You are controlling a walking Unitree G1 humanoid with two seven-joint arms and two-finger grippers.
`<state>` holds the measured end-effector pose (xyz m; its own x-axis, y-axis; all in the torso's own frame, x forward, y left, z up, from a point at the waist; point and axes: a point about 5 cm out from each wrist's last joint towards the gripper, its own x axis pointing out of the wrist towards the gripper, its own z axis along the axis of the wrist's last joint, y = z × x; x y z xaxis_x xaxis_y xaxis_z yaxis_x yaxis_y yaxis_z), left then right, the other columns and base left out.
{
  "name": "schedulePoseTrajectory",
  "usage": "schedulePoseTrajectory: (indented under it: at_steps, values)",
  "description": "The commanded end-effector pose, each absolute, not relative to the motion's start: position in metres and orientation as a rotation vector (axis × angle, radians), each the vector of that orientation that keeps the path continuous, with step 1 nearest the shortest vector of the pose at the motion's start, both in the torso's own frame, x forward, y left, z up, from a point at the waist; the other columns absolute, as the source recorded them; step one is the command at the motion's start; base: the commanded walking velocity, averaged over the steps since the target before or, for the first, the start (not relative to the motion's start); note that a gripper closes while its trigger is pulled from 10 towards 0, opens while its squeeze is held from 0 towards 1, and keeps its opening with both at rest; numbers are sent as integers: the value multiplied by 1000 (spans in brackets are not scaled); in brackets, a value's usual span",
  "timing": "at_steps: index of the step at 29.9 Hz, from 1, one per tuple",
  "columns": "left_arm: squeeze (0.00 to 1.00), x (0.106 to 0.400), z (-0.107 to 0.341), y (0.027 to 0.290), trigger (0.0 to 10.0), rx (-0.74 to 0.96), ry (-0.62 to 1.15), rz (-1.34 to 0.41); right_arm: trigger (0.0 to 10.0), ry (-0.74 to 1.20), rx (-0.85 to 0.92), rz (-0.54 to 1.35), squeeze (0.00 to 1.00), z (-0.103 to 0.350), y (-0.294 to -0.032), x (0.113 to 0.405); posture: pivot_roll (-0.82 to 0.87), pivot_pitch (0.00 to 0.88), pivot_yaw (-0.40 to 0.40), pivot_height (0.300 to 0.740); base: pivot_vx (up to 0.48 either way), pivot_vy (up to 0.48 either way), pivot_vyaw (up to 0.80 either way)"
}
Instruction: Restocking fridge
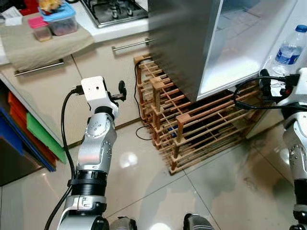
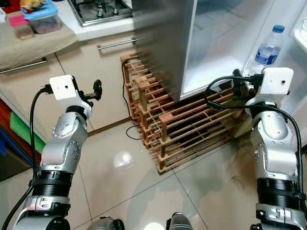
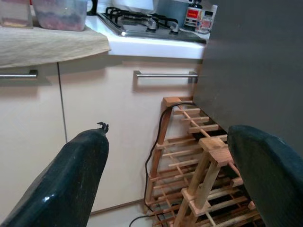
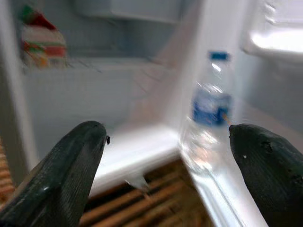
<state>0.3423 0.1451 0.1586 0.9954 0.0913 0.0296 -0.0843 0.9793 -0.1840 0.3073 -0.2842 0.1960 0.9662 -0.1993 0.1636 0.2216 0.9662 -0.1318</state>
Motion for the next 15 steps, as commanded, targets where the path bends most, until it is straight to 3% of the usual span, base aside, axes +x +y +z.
schedulePoseTrajectory:
  at_steps: [1,15]
  values:
    - [0,345,160,143,10000,-182,-37,73,10000,-126,-173,-280,0,192,-301,302,-212,76,85,740,0,0,0]
    - [0,350,168,142,10000,-181,-58,68,10000,-109,-197,-234,0,188,-331,320,-186,64,103,740,0,0,0]
